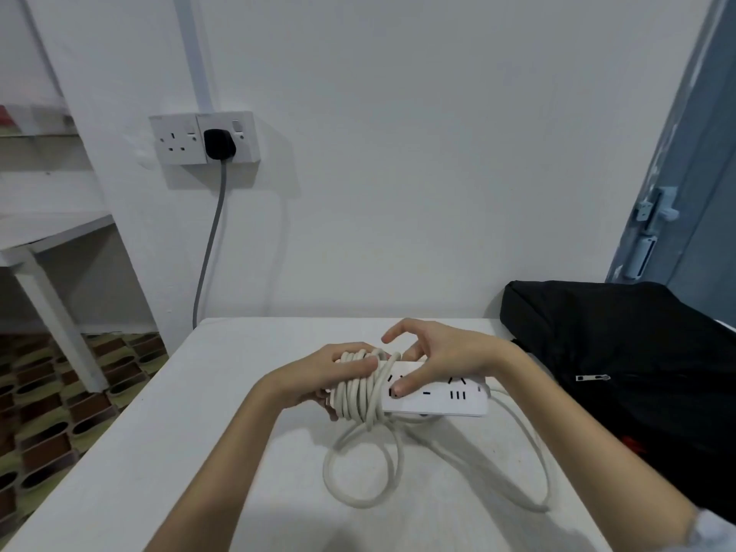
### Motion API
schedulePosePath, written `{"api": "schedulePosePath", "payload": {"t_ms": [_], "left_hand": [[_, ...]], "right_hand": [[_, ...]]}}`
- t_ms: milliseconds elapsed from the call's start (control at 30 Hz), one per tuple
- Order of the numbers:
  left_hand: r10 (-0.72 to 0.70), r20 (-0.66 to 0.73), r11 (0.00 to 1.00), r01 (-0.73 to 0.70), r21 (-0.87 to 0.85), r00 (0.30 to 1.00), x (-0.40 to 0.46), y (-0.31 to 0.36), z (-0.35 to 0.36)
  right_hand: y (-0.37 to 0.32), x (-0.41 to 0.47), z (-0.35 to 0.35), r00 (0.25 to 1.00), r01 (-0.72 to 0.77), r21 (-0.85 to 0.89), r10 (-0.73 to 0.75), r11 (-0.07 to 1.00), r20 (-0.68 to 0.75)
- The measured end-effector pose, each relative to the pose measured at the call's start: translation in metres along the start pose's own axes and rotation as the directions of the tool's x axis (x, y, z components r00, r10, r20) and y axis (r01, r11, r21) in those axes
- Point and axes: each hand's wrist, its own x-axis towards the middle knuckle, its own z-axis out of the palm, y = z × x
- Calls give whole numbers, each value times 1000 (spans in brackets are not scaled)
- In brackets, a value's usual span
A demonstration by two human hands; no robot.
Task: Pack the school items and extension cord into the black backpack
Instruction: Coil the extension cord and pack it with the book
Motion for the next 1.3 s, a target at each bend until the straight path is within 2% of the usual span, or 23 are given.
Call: {"api": "schedulePosePath", "payload": {"t_ms": [67,133,200,233,267,300,367,400,467,533,600,700,767,833,967,1067,1133,1233,1300], "left_hand": [[19,1,993,-19,-119,1000,2,-13,3],[65,-4,953,-63,-296,998,5,-30,4],[43,-107,848,-93,-521,993,4,-38,5],[13,-151,778,-105,-619,988,4,-40,6],[-9,-184,711,-124,-693,983,5,-42,8],[-14,-216,658,-153,-737,976,7,-42,8],[-14,-287,616,-218,-757,958,12,-40,8],[-12,-317,614,-243,-751,948,14,-39,8],[1,-354,614,-280,-737,935,16,-39,7],[5,-375,603,-302,-739,927,17,-37,7],[13,-388,569,-326,-755,921,16,-37,6],[43,-373,543,-335,-770,927,16,-39,1],[78,-353,524,-340,-781,932,14,-44,-1],[76,-349,489,-340,-803,934,15,-49,0],[119,-358,451,-372,-812,926,14,-49,8],[133,-334,471,-356,-807,933,14,-50,11],[132,-310,506,-333,-796,942,13,-52,12],[169,-264,587,-312,-747,950,8,-61,9],[197,-222,703,-295,-647,955,0,-63,5]], "right_hand": [[1,-3,-11,994,22,86,-31,996,103],[9,-6,-23,984,34,386,-99,922,148],[23,-7,-25,977,56,747,-189,663,95],[29,-6,-22,973,89,846,-229,526,39],[37,-3,-14,971,135,875,-236,464,-24],[42,-1,-4,974,182,847,-212,499,-84],[50,2,20,974,226,665,-153,712,-167],[52,4,32,976,211,561,-138,800,-169],[56,7,54,988,151,477,-114,866,-106],[58,10,69,993,122,506,-103,854,-65],[59,9,72,989,149,536,-113,831,-100],[61,8,57,983,168,730,-59,662,-174],[61,6,39,968,199,795,12,573,-251],[61,3,23,940,207,758,88,619,-329],[61,10,9,901,94,551,165,829,-401],[63,22,10,841,18,492,253,870,-479],[65,26,11,841,-41,565,334,824,-426],[67,25,9,900,-159,638,376,754,-220],[64,27,4,909,-204,613,380,763,-170]]}}
